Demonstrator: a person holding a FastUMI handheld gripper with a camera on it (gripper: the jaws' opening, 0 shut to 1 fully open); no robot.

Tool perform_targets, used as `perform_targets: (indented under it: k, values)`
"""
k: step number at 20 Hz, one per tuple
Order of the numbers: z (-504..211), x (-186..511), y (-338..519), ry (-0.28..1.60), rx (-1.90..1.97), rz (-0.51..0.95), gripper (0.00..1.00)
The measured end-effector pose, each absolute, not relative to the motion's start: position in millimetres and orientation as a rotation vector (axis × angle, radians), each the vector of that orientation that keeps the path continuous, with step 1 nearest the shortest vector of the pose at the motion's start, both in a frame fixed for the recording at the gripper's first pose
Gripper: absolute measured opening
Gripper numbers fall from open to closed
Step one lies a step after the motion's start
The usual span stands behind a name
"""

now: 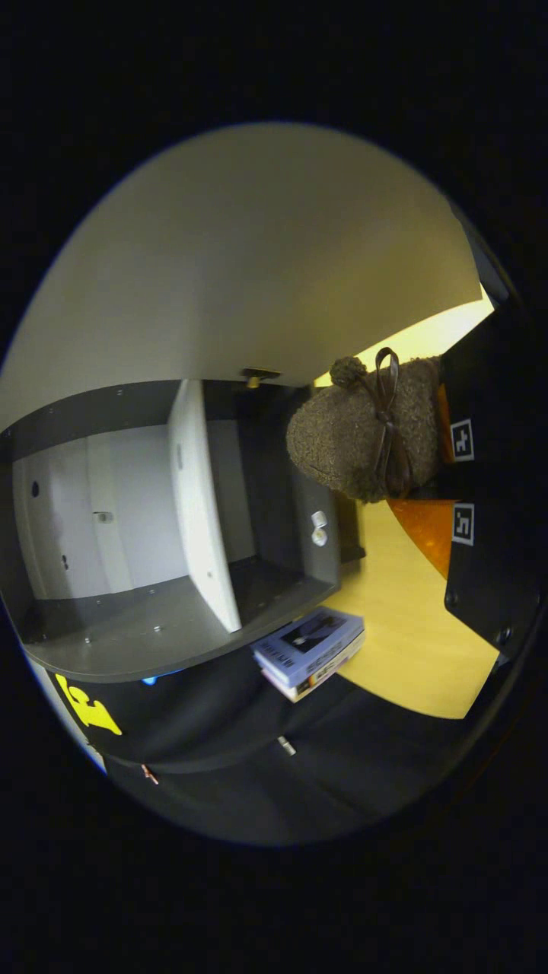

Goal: Open the shoe cabinet door, grab the shoes and put them into the shoe cabinet, then close the shoe cabinet door.

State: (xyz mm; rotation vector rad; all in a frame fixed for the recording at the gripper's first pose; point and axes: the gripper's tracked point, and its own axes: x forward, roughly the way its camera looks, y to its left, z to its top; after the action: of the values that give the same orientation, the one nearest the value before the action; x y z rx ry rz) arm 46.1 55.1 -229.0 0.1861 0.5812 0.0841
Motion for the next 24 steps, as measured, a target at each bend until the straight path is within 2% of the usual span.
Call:
perform_targets:
  k: [5, 11, 18, 24]
  values:
    - [-158.3, 110.4, 74.2, 0.510, 0.198, 0.140, 0.05]
    - [-109.3, 226.8, 94.4, 0.449, 0.124, 0.138, 0.05]
    - [-134.0, 333.7, 106.4, 0.496, 0.088, 0.090, 0.05]
    - [-180.6, 383.1, 110.7, 0.587, 0.036, 0.059, 0.05]
